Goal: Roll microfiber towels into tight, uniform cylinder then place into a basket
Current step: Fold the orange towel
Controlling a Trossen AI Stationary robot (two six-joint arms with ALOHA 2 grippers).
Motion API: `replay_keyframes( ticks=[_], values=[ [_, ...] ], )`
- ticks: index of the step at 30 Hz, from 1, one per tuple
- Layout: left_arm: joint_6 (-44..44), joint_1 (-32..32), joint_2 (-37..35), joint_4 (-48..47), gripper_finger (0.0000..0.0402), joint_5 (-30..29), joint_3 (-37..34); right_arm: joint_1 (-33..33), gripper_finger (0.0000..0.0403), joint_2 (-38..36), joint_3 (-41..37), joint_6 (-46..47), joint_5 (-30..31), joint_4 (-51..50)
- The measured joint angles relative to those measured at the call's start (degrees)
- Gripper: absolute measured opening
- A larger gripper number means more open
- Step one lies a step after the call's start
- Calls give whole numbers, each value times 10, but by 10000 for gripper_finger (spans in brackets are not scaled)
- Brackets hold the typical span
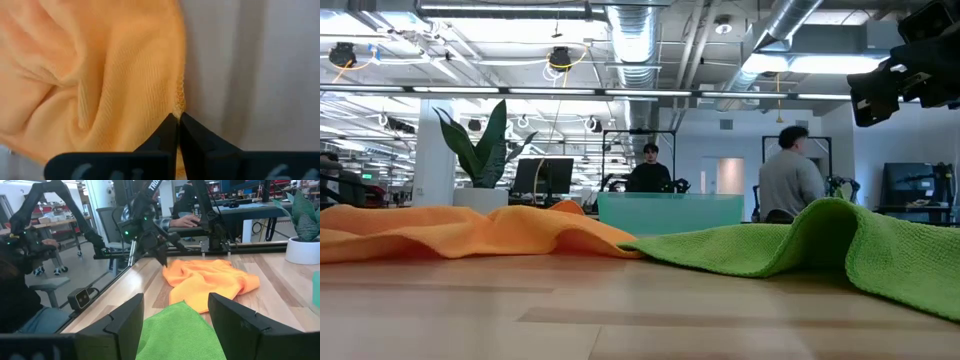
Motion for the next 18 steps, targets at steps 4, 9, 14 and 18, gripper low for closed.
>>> replay_keyframes(
  ticks=[4,9,14,18],
  values=[
    [-26,-13,0,-95,1,12,37,0,244,0,0,0,0,0],
    [-62,-22,-1,-177,1,17,75,0,244,0,0,0,0,0],
    [-85,-25,-2,-228,1,45,93,0,244,0,0,0,3,1],
    [-102,-25,-2,-255,1,61,97,0,244,0,0,0,8,2]
  ],
)
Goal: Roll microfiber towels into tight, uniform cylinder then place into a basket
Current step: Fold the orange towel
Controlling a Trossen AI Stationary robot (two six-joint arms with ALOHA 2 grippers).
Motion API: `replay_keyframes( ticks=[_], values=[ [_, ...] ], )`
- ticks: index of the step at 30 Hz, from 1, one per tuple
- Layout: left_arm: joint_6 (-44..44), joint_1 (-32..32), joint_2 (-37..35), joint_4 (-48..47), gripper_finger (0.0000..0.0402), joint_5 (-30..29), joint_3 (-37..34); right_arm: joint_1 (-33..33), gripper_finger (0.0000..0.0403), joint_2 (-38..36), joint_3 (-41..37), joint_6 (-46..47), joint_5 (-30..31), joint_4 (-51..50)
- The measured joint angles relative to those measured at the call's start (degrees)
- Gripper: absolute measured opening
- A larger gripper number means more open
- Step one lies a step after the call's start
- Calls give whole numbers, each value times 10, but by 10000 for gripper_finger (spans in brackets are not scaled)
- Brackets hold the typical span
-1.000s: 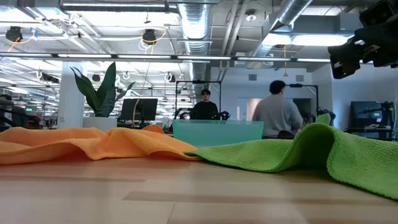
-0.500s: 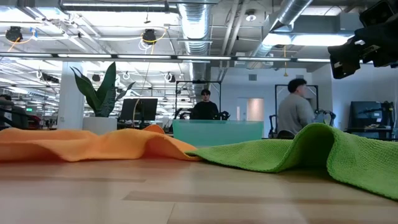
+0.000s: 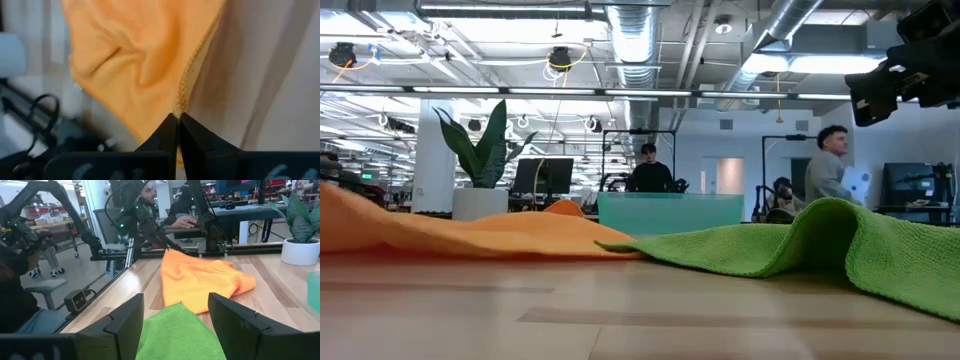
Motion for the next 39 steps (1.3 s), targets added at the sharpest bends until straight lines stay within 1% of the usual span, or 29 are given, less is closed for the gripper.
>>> replay_keyframes(
  ticks=[3,5,7,9,13,15,17,22,24,31,39],
  values=[
    [-10,2,0,-8,0,-5,0,0,244,0,0,0,0,-3],
    [-17,5,0,-8,0,-23,0,0,244,0,0,2,0,-3],
    [-22,10,0,0,0,-39,0,1,244,0,0,30,-1,0],
    [-22,15,-1,9,0,-43,0,2,244,0,-8,50,-1,34],
    [-12,25,-1,16,0,-49,0,2,244,0,-18,138,6,83],
    [-7,29,-1,17,0,-50,0,7,244,0,-18,170,18,84],
    [-4,33,-1,17,0,-50,0,18,244,0,-18,179,38,84],
    [-4,34,-1,18,0,-51,0,56,244,18,-18,184,120,106],
    [-4,34,-1,18,0,-51,1,72,244,31,-18,184,131,138],
    [-5,34,-1,19,0,-53,1,115,244,102,-18,175,135,240],
    [-7,34,-1,19,0,-63,1,143,244,224,-18,119,135,397]
  ],
)
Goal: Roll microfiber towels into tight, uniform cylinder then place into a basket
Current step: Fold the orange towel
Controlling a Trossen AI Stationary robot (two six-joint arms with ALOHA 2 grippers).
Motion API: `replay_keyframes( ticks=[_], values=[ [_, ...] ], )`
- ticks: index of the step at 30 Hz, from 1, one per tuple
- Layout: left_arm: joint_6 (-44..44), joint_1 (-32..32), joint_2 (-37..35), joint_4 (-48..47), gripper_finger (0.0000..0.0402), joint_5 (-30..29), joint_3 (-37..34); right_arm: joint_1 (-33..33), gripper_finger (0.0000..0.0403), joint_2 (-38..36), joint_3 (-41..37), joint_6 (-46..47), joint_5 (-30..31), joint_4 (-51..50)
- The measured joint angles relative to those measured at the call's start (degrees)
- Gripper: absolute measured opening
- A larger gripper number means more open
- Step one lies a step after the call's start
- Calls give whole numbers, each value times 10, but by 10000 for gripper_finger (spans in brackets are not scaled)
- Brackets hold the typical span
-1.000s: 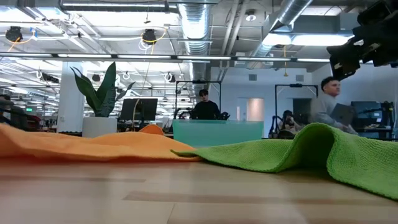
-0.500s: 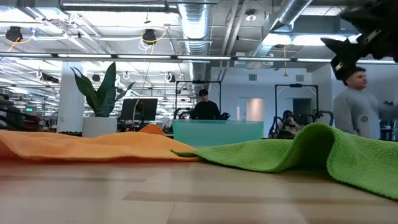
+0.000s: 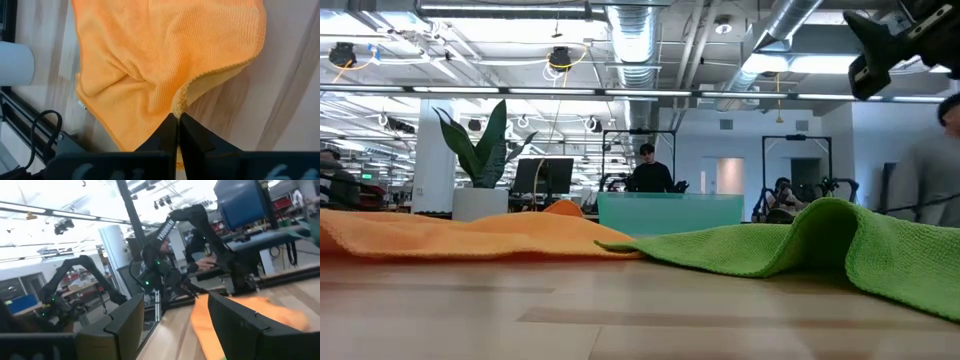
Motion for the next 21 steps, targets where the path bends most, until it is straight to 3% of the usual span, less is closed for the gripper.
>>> replay_keyframes(
  ticks=[9,21],
  values=[
    [0,0,0,0,0,-13,0,16,244,138,37,0,0,71],
    [-2,0,0,2,0,-17,0,16,244,298,148,0,-2,76]
  ],
)
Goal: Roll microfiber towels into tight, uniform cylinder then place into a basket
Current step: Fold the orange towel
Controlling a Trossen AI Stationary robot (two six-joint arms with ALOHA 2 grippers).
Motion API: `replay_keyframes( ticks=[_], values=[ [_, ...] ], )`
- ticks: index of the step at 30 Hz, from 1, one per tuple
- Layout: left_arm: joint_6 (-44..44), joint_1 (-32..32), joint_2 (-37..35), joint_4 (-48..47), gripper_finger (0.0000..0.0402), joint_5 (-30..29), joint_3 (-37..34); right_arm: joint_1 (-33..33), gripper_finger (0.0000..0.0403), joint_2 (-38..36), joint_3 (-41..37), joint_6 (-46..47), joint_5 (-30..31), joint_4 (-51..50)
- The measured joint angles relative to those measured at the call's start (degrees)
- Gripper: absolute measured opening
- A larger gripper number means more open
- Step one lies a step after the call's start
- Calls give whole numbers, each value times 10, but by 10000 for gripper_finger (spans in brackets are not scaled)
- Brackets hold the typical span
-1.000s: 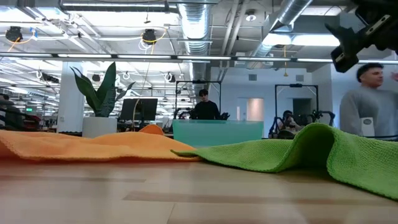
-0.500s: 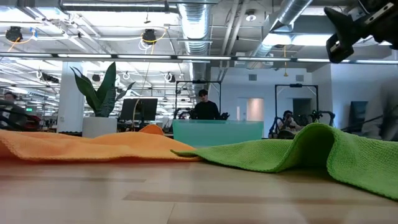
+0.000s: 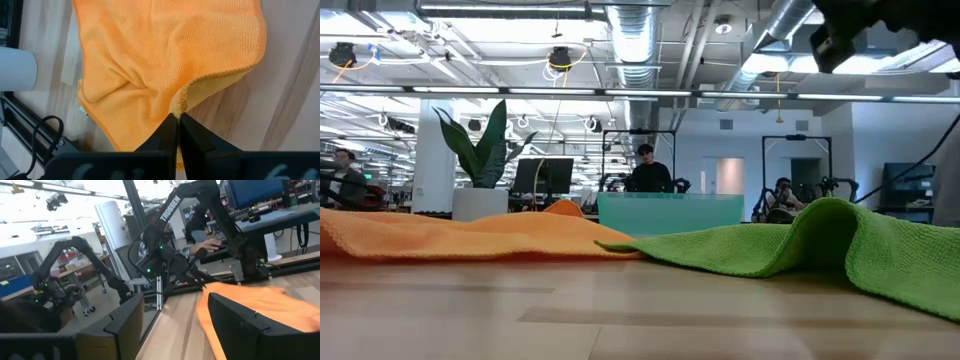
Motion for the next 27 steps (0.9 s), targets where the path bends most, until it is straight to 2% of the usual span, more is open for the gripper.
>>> replay_keyframes(
  ticks=[4,10,16,27],
  values=[
    [-14,0,0,3,0,3,0,-2,244,40,34,8,0,-46],
    [-11,0,0,7,0,3,0,-22,244,93,82,142,13,-166],
    [-11,0,0,7,0,3,0,-58,244,157,114,228,27,-265],
    [-11,0,0,10,0,0,0,-104,244,275,143,331,-62,-315]
  ],
)
